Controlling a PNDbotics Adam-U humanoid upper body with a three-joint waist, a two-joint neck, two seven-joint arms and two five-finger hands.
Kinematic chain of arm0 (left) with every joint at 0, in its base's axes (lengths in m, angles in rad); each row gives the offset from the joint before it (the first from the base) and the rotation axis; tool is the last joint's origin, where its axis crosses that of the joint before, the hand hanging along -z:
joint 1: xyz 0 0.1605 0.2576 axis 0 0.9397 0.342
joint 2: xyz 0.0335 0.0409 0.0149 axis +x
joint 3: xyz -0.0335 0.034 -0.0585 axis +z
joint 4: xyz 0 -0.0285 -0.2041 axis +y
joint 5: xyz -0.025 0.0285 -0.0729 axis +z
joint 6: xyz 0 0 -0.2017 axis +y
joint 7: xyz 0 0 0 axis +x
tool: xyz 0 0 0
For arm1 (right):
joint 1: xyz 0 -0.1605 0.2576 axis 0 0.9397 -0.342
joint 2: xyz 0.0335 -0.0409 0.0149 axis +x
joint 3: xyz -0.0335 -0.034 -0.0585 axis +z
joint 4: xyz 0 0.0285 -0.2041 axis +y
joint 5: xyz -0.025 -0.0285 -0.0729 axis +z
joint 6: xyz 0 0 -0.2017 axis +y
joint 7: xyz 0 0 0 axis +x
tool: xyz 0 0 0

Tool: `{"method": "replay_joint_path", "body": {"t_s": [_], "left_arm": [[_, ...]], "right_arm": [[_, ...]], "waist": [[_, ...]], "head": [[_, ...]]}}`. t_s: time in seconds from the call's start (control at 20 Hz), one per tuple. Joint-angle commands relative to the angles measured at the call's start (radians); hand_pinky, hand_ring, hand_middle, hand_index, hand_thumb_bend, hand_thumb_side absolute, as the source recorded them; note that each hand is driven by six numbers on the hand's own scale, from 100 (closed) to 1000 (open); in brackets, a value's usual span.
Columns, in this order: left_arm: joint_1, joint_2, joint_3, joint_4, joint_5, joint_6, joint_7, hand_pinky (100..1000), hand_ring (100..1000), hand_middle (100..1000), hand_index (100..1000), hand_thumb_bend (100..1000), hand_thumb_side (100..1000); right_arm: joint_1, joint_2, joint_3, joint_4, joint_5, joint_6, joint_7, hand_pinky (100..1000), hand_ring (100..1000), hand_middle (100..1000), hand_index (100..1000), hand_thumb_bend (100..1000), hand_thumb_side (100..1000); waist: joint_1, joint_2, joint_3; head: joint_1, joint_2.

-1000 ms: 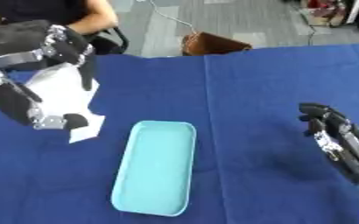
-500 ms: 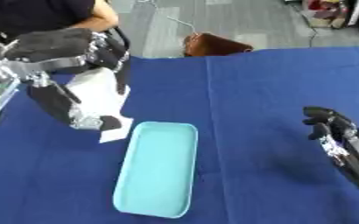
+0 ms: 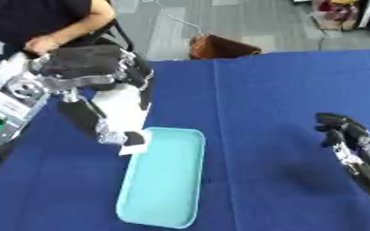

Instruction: Pick up objects on the table and place them in the box.

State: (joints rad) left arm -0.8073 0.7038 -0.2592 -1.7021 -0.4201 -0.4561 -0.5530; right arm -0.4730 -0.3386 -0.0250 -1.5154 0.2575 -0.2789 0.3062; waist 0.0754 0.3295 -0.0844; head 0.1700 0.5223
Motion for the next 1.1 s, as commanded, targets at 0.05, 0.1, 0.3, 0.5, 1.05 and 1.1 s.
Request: {"method": "replay_joint_path", "body": {"t_s": [0.05,0.1,0.3,0.5,1.05,1.1], "left_arm": [[-0.026,0.001,-0.004,-0.003,-0.012,-0.009,-0.003,100,100,100,139,100,121],[-0.028,-0.003,-0.008,-0.001,-0.014,-0.011,-0.006,100,100,100,139,100,122],[-0.03,-0.022,-0.021,0.012,-0.023,-0.016,-0.018,100,100,100,140,100,125],[-0.027,-0.038,-0.036,0.027,-0.047,-0.028,-0.029,100,100,100,143,100,120],[-0.019,-0.071,-0.06,0.072,-0.123,-0.063,-0.033,100,100,100,157,100,102],[-0.018,-0.073,-0.062,0.073,-0.128,-0.066,-0.033,100,100,100,161,100,100]], "right_arm": [[-0.02,-0.005,0.001,-0.012,-0.005,-0.001,0.003,643,804,874,868,100,902],[-0.021,-0.004,0.001,-0.012,-0.005,-0.002,0.004,643,804,873,868,100,901],[-0.025,-0.002,0.004,-0.012,-0.006,-0.003,0.007,644,804,873,868,100,902],[-0.027,0.0,0.006,-0.012,-0.007,-0.004,0.01,643,804,873,868,100,903],[-0.031,0.003,0.008,-0.009,-0.009,-0.005,0.018,644,803,873,869,100,911],[-0.032,0.003,0.008,-0.009,-0.009,-0.005,0.019,644,803,873,869,100,912]], "waist": [[-0.005,-0.014,-0.003],[-0.005,-0.014,-0.004],[-0.006,-0.01,-0.01],[-0.007,-0.006,-0.015],[-0.008,0.003,-0.023],[-0.008,0.004,-0.023]], "head": [[0.01,-0.018],[0.011,-0.019],[0.013,-0.023],[0.014,-0.027],[0.014,-0.031],[0.014,-0.032]]}}
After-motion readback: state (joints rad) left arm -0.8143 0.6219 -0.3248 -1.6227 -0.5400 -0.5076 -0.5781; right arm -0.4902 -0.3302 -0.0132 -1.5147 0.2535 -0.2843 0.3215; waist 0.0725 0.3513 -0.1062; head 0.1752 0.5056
